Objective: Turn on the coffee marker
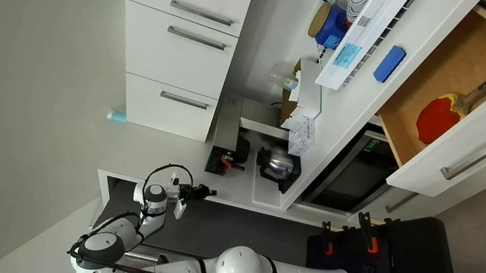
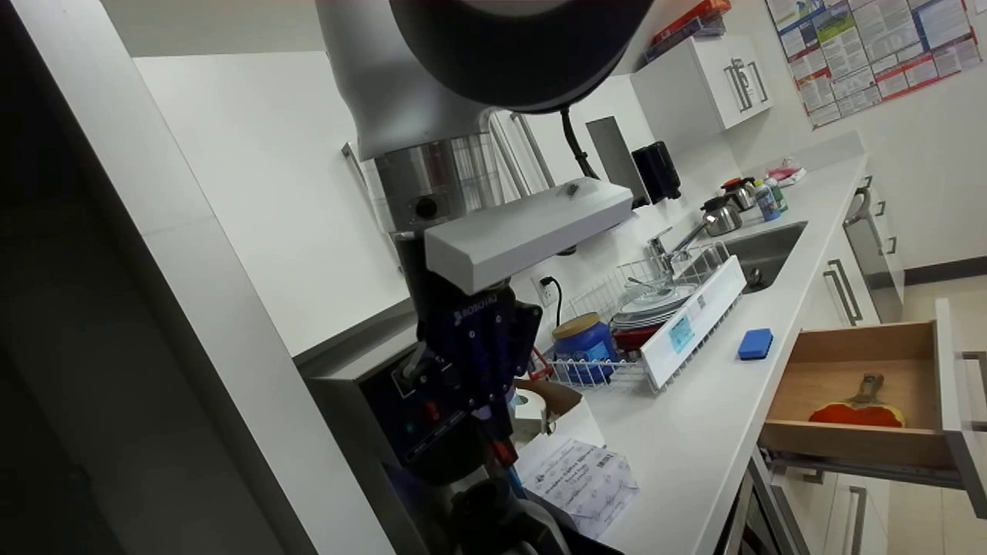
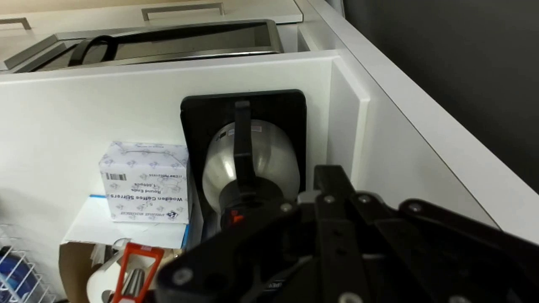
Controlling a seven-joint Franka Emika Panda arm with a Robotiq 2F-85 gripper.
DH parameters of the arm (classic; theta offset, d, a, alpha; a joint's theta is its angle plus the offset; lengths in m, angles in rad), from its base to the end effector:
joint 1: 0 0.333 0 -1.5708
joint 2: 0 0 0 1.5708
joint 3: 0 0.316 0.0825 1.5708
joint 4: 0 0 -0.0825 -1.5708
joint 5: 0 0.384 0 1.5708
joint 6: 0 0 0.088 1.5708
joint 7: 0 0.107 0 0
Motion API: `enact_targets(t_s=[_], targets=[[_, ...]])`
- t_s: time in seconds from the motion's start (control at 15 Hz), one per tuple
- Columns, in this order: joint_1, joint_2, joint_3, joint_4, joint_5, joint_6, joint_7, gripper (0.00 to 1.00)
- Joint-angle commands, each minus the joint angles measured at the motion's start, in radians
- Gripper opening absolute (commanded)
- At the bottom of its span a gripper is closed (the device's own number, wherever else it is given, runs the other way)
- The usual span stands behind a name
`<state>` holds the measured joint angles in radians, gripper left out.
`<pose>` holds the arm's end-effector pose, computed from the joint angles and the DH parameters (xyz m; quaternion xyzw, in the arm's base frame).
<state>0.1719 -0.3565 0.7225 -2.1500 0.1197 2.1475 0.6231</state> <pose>0.2841 0.4135 0.5360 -0.9828 -0.1083 -0.1418 0.0471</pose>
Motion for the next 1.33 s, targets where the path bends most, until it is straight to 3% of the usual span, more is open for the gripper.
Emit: enact_targets(t_s=[0.0, 0.33, 1.27], targets=[[0.006, 0.021, -0.009, 0.017, -0.068, 0.034, 0.058, 0.00], [-0.006, 0.064, -0.001, 0.047, -0.186, 0.080, 0.147, 0.00], [0.013, 0.205, -0.038, 0.085, -0.358, 0.241, 0.236, 0.00]])
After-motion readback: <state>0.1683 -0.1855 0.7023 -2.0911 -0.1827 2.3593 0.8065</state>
